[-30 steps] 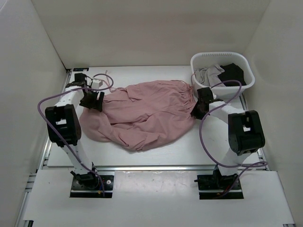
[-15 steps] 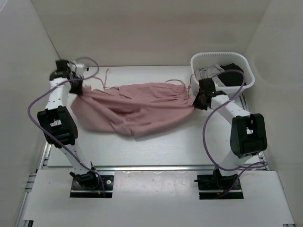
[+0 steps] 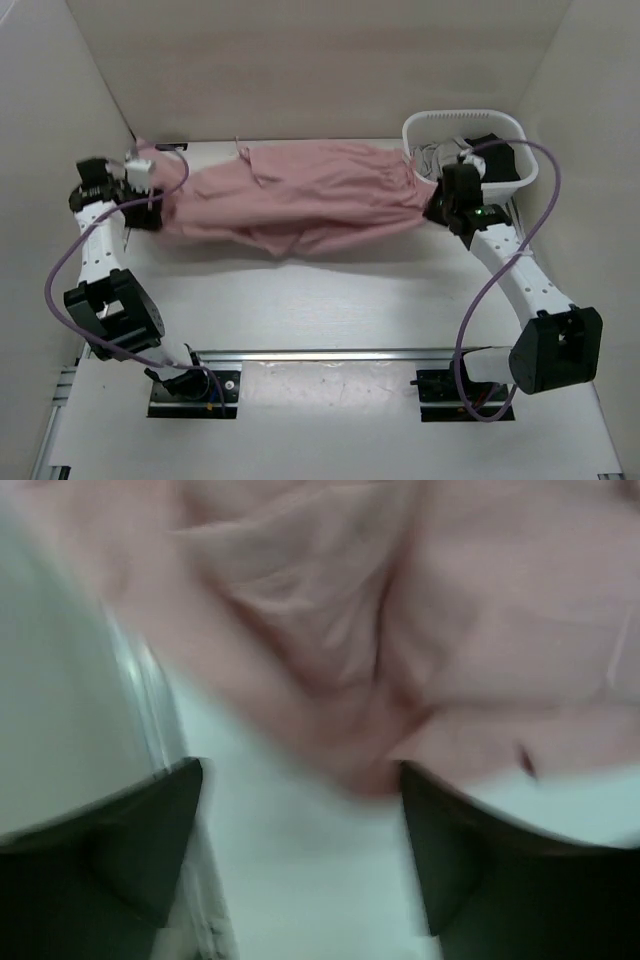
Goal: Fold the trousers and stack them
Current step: Flatten the trousers out
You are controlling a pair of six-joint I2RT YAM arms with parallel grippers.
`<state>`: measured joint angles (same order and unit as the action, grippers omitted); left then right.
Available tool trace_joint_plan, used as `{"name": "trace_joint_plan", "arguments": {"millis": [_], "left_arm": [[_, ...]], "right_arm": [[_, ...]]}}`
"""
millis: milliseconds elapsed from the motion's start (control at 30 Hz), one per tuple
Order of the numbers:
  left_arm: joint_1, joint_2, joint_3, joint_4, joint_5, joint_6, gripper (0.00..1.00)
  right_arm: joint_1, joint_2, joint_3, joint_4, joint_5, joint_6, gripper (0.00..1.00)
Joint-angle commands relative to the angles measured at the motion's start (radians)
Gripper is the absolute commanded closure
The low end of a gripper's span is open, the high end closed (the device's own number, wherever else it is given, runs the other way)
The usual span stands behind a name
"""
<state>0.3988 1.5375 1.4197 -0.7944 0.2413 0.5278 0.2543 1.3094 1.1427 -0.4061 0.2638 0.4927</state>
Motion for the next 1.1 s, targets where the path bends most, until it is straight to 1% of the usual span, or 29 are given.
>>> {"name": "trace_joint_plan", "arguments": {"millis": [0,33,100,167,233,300,367,400,433,467,533,567,633,667,733,767,800,900,1000,1033,1067], "left_arm": [[0.122,-0.072,-0.238,-0.078,-0.007,0.07,0.0],[0.144,-0.126,-0.275,-0.078,-0.007,0.08,0.0],[0.201,-0.155,-0.33,-0.069,0.003,0.089,0.0],[0.238,-0.145,-0.346,-0.055,0.003,0.089,0.0],[0.28,-0.119,-0.346,-0.055,0.036,0.075,0.0],[0.291,-0.074,-0.325,-0.055,0.084,0.048,0.0],[0.291,-0.022,-0.269,-0.055,0.125,0.023,0.0],[0.291,-0.004,-0.243,-0.028,0.168,-0.014,0.0],[0.291,0.018,-0.185,-0.014,0.185,-0.037,0.0],[0.291,0.073,-0.154,0.001,0.196,-0.061,0.0],[0.266,0.151,-0.092,0.027,0.144,-0.132,0.0],[0.256,0.246,-0.021,0.027,0.104,-0.153,0.0],[0.246,0.327,0.043,0.027,0.008,-0.213,0.11],[0.245,0.357,0.086,0.037,0.007,-0.224,0.15],[0.236,0.412,0.117,0.053,0.033,-0.245,0.14],[0.216,0.421,0.137,0.063,0.048,-0.255,0.11],[0.206,0.43,0.137,0.087,0.049,-0.255,0.05],[0.164,0.473,0.16,0.109,0.04,-0.264,0.04],[0.155,0.553,0.174,0.118,0.052,-0.275,0.04],[0.155,0.564,0.164,0.118,0.061,-0.275,0.06],[0.155,0.573,0.151,0.118,0.061,-0.275,0.17]], "right_arm": [[-0.01,-0.028,-0.136,-0.146,0.016,0.021,1.0],[-0.01,-0.045,-0.208,-0.146,0.015,0.035,1.0],[-0.01,-0.071,-0.262,-0.146,0.005,0.035,1.0],[-0.01,-0.071,-0.287,-0.134,-0.006,0.044,1.0],[-0.01,-0.058,-0.287,-0.125,-0.006,0.044,1.0],[-0.01,-0.044,-0.287,-0.125,0.006,0.033,1.0],[-0.01,-0.033,-0.276,-0.114,0.006,0.011,1.0],[-0.01,-0.024,-0.276,-0.114,0.006,0.001,1.0],[-0.01,-0.024,-0.276,-0.114,0.006,-0.011,1.0],[-0.01,-0.024,-0.276,-0.114,0.006,-0.011,1.0],[-0.01,-0.013,-0.276,-0.114,0.015,-0.023,1.0],[-0.01,-0.013,-0.265,-0.114,0.015,-0.037,1.0],[-0.02,-0.013,-0.253,-0.114,0.015,-0.046,1.0],[-0.02,-0.013,-0.236,-0.125,0.015,-0.06,1.0],[-0.02,-0.002,-0.218,-0.135,0.005,-0.078,1.0],[-0.02,0.008,-0.218,-0.146,-0.004,-0.091,1.0],[-0.02,0.008,-0.206,-0.157,-0.005,-0.091,1.0],[-0.02,0.028,-0.196,-0.175,0.017,-0.091,1.0],[-0.02,0.039,-0.17,-0.185,0.04,-0.091,1.0],[-0.02,0.039,-0.17,-0.198,0.051,-0.091,1.0],[-0.02,0.039,-0.155,-0.198,0.061,-0.091,1.0]]}}
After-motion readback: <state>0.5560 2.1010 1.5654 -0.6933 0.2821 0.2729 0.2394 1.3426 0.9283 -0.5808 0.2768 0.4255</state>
